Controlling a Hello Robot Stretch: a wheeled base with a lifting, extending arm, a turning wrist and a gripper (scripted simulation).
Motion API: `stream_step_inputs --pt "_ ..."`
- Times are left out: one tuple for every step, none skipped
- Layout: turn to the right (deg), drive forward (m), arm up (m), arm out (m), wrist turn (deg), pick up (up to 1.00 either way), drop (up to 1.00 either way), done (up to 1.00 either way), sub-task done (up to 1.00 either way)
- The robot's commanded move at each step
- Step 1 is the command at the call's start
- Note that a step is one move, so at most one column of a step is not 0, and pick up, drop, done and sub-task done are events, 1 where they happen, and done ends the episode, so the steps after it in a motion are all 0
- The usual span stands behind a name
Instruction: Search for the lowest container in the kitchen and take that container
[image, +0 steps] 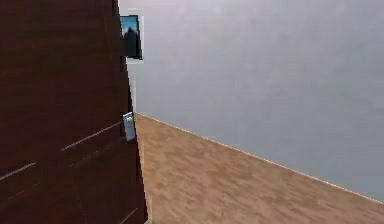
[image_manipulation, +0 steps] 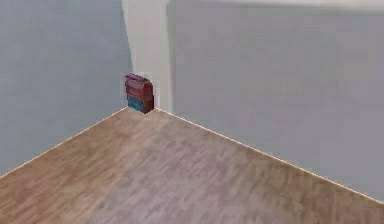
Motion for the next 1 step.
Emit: stream_step_inputs --pt "0.0 1.00 0.00 0.00 0.0 0.00 0.00 0.00 0.00"
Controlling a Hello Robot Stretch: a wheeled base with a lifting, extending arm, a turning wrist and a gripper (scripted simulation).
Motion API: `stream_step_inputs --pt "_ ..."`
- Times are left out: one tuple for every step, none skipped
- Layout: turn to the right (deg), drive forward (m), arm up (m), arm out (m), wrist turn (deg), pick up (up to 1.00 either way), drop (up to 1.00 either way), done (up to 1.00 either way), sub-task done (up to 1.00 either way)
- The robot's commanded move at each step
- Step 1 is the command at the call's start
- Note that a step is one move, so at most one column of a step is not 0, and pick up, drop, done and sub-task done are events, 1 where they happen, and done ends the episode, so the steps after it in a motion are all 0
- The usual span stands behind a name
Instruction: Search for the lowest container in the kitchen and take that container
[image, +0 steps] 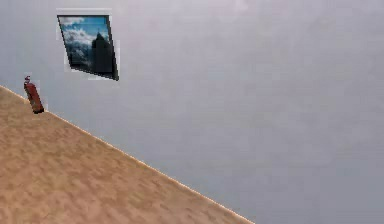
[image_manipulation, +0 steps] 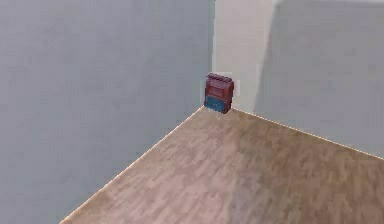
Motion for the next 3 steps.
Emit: stream_step_inputs --pt "0.0 0.25 0.00 0.00 0.0 0.00 0.00 0.00 0.00" --pt "-45.0 0.00 0.00 0.00 0.0 0.00 0.00 0.00 0.00" --pt "-6.0 0.00 0.00 0.00 0.0 0.00 0.00 0.00 0.00"
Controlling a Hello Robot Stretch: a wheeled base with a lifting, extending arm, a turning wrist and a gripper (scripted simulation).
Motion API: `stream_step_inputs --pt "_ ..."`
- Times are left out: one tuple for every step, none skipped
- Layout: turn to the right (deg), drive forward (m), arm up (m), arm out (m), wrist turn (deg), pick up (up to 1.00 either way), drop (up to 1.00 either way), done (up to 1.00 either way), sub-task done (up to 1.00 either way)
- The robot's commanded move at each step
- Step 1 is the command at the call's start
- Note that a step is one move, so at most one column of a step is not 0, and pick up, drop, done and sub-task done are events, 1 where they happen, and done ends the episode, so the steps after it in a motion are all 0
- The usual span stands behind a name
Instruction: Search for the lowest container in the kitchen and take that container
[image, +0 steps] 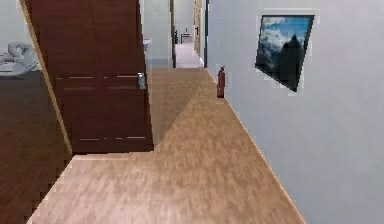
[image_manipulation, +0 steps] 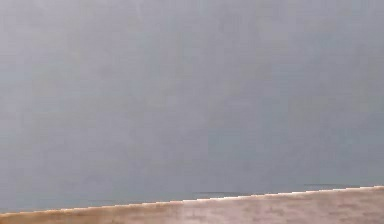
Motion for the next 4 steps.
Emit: stream_step_inputs --pt "0.0 1.00 0.00 0.00 0.0 0.00 0.00 0.00 0.00" --pt "0.0 1.00 0.00 0.00 0.0 0.00 0.00 0.00 0.00" --pt "0.0 1.00 0.00 0.00 0.0 0.00 0.00 0.00 0.00" --pt "0.0 1.00 0.00 0.00 0.0 0.00 0.00 0.00 0.00"
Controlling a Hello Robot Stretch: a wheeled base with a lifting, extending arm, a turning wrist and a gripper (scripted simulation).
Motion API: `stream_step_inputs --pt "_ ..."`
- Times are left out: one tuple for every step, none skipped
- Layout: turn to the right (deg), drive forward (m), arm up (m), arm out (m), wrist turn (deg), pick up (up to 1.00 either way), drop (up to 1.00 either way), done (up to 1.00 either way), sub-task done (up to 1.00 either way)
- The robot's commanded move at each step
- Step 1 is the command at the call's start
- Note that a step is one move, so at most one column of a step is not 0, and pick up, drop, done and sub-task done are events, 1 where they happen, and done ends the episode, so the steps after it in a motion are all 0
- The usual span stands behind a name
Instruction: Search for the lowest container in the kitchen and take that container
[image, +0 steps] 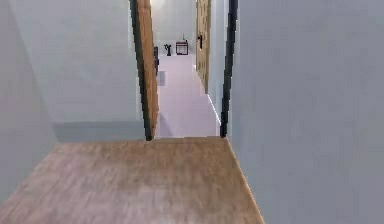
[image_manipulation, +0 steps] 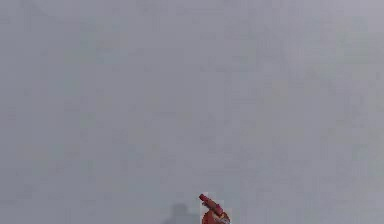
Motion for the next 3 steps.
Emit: stream_step_inputs --pt "0.0 1.00 0.00 0.00 0.0 0.00 0.00 0.00 0.00" --pt "-3.0 0.00 0.00 0.00 0.0 0.00 0.00 0.00 0.00" --pt "0.0 1.00 0.00 0.00 0.0 0.00 0.00 0.00 0.00"
